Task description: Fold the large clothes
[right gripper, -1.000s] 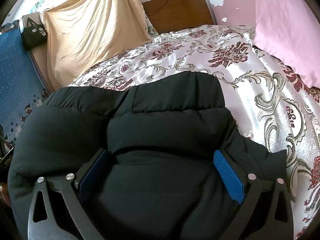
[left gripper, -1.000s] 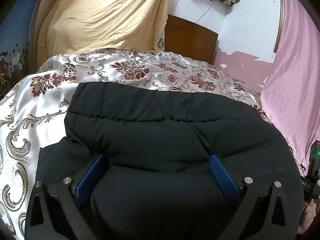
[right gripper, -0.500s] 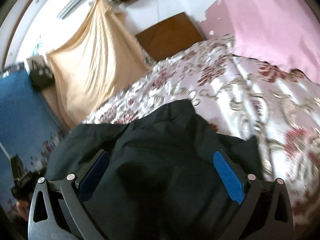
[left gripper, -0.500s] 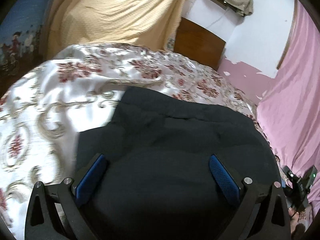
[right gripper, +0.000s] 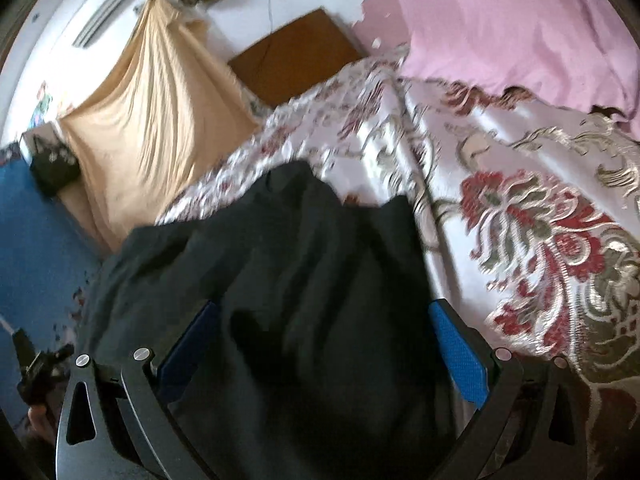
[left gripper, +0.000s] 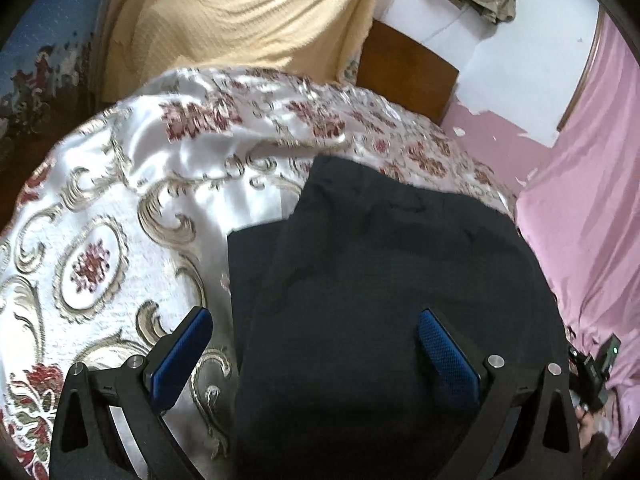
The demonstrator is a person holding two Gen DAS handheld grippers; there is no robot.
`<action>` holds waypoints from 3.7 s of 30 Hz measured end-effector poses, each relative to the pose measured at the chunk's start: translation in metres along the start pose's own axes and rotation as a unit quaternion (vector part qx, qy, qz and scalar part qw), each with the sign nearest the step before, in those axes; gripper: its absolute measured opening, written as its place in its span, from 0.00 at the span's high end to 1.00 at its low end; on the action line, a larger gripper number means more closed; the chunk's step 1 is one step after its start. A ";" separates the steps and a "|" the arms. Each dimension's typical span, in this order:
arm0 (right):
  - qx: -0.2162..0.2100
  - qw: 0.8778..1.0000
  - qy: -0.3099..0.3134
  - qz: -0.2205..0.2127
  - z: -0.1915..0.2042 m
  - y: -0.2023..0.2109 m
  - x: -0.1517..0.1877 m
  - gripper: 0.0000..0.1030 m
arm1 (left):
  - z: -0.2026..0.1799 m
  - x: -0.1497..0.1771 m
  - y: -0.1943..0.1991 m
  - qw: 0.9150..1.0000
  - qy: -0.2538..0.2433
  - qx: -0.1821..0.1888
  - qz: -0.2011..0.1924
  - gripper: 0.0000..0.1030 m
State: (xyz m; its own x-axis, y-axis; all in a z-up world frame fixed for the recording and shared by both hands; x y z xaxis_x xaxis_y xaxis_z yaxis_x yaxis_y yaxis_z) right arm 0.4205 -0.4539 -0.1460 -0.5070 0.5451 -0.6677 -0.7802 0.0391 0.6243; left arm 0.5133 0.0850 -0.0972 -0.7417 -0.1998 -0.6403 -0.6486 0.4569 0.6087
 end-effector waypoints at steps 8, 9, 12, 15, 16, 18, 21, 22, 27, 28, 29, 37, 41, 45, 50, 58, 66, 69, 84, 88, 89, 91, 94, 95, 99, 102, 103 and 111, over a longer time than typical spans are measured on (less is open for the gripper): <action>-0.024 0.999 -0.002 0.042 -0.005 -0.013 0.000 0.01 | 0.008 0.019 -0.028 0.996 -0.004 0.069 0.048 0.00; -0.031 0.998 -0.003 0.045 -0.005 -0.014 0.002 0.01 | 0.010 0.020 -0.029 0.996 0.001 0.080 0.047 0.00; -0.067 0.996 0.000 0.051 -0.006 -0.018 0.002 0.01 | 0.017 0.024 -0.030 0.993 0.018 0.111 0.046 0.00; -0.099 0.993 0.008 0.063 -0.005 -0.023 0.001 0.01 | 0.023 0.026 -0.031 0.989 0.033 0.139 0.043 0.00; -0.104 0.992 0.012 0.074 -0.004 -0.028 -0.002 0.01 | 0.025 0.027 -0.030 0.988 0.037 0.145 0.043 0.00; -0.109 0.989 0.019 0.100 -0.002 -0.040 -0.009 0.01 | 0.027 0.028 -0.030 0.986 0.043 0.159 0.042 0.00; -0.114 0.983 0.028 0.139 0.000 -0.057 -0.017 0.01 | 0.030 0.026 -0.030 0.984 0.044 0.170 0.043 0.00; -0.118 0.981 0.023 0.153 -0.001 -0.062 -0.019 0.01 | 0.030 0.026 -0.030 0.983 0.044 0.173 0.045 0.00; -0.142 0.981 0.000 0.135 -0.008 -0.063 -0.017 0.01 | 0.033 0.027 -0.030 0.981 0.050 0.180 0.052 0.00; -0.145 0.982 0.001 0.123 -0.008 -0.062 -0.015 0.01 | 0.032 0.027 -0.030 0.981 0.049 0.177 0.055 0.00; -0.145 0.983 0.001 0.116 -0.008 -0.061 -0.013 0.01 | 0.032 0.027 -0.031 0.982 0.048 0.175 0.057 0.00; -0.140 0.982 0.016 0.124 -0.006 -0.058 -0.009 0.01 | 0.031 0.027 -0.033 0.981 0.052 0.173 0.067 0.00; -0.142 0.982 0.018 0.125 -0.005 -0.059 -0.009 0.01 | 0.031 0.029 -0.032 0.982 0.048 0.170 0.067 0.00; -0.135 0.984 0.020 0.113 -0.006 -0.057 -0.006 0.01 | 0.029 0.030 -0.034 0.983 0.041 0.163 0.069 0.00; -0.114 0.986 0.039 0.111 -0.002 -0.057 -0.005 0.02 | 0.027 0.029 -0.034 0.985 0.034 0.155 0.070 0.00; -0.092 0.990 0.055 0.089 -0.002 -0.043 -0.006 0.23 | 0.027 0.027 -0.028 0.985 0.043 0.155 0.055 0.34; -0.083 0.991 0.048 0.090 -0.006 -0.037 -0.008 0.24 | 0.022 0.023 -0.023 0.989 0.034 0.133 0.049 0.55; -0.082 0.991 0.049 0.091 -0.005 -0.036 -0.006 0.23 | 0.016 0.023 -0.020 0.992 0.019 0.118 0.046 0.59; -0.026 0.996 0.055 0.067 0.007 -0.005 -0.007 0.66 | -0.010 0.018 0.004 0.998 0.005 0.058 0.020 0.86; -0.027 0.996 0.038 0.070 0.015 0.009 -0.017 0.79 | -0.025 0.004 0.022 0.999 0.004 0.046 0.011 0.89; -0.031 0.997 0.033 0.069 0.017 0.014 -0.021 0.80 | -0.029 0.001 0.028 0.999 0.004 0.046 0.008 0.89; -0.042 0.996 0.035 0.064 0.024 0.025 -0.027 0.83 | -0.039 -0.007 0.043 0.999 0.002 0.043 0.006 0.89; -0.061 0.995 0.046 0.057 0.038 0.042 -0.036 0.84 | -0.054 -0.011 0.059 1.000 -0.013 0.028 0.005 0.90; -0.067 0.995 0.052 0.056 0.044 0.049 -0.037 0.85 | -0.060 -0.012 0.067 1.000 -0.020 0.023 0.004 0.90; -0.080 0.992 0.080 0.052 0.062 0.077 -0.037 0.86 | -0.071 -0.008 0.100 1.000 -0.021 0.015 0.000 0.90; -0.088 0.990 0.093 0.052 0.070 0.101 -0.031 0.86 | -0.073 0.001 0.125 1.000 -0.017 0.008 -0.001 0.90; -0.093 0.990 0.097 0.051 0.072 0.111 -0.027 0.86 | -0.074 0.006 0.135 1.000 -0.017 0.005 -0.001 0.90; -0.103 0.986 0.129 0.032 0.075 0.185 0.012 0.86 | -0.073 0.054 0.190 1.000 -0.016 -0.007 0.002 0.90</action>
State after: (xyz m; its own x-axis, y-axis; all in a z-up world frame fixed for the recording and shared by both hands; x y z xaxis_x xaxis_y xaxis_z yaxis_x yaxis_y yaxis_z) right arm 0.2975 -0.3777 -0.0077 -0.6132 0.3078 -0.7275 -0.7880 -0.1743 0.5905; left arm 0.3378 0.0975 0.0185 -0.7378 -0.1697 -0.6533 -0.6489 0.4450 0.6172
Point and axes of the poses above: each gripper's, at about its wrist camera, not at the fingertips, and y roughly against the way its jaws point, z to its left, x to its underside, the point moved 3 cm from there along -y, roughly the way its jaws point, and after that the axes turned 8 degrees about x, right-handed, at the moved point
